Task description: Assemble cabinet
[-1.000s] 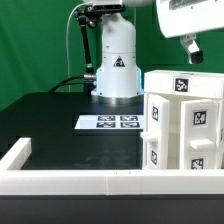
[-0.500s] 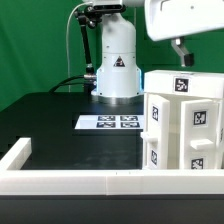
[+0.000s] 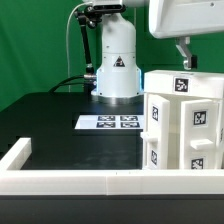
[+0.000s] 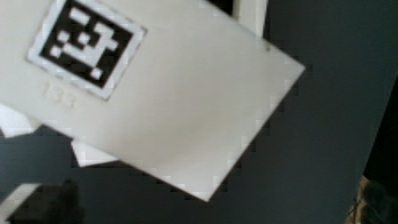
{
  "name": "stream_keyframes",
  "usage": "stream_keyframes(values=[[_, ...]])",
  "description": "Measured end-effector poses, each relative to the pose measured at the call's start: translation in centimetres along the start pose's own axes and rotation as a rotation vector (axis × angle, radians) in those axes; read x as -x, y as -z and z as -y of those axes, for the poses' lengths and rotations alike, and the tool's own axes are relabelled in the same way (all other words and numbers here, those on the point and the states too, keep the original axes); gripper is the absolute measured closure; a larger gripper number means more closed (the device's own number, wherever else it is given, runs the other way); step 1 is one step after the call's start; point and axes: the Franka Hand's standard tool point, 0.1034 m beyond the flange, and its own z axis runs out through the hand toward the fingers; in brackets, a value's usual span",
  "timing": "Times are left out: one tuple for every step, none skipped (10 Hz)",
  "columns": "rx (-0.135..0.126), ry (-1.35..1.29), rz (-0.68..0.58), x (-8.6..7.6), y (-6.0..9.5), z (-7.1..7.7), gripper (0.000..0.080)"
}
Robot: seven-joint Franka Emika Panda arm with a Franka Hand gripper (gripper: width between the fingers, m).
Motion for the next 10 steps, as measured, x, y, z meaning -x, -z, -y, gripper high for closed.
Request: stream_keyframes(values=[[0.001, 0.071, 0.001, 0.0, 0.0, -0.1, 0.0003], [0.003, 0.136, 0.002, 0.0, -0.1, -0.2, 0.0003], [0.006, 0.197, 0.003, 0.0, -0.1, -0.3, 0.0003], [0.009, 0.267, 0.006, 0.1, -0.1, -0.5, 0.0003], [0.008, 0.43, 0.012, 0.2, -0.1, -0.7, 0.0003], [0.013, 0.535, 0.017, 0.3, -0.2, -0.6, 0.0003], [0.027, 0.651, 0.027, 0.4, -0.3, -0.3, 0.0003], [0.026, 0.719, 0.033, 0.6, -0.4, 0.2, 0.0003], [0.03, 0.811, 0.04, 0.8, -0.6, 0.3, 0.0003], [0.029, 0.855, 0.043, 1.0, -0.9, 0.2, 0.0003]])
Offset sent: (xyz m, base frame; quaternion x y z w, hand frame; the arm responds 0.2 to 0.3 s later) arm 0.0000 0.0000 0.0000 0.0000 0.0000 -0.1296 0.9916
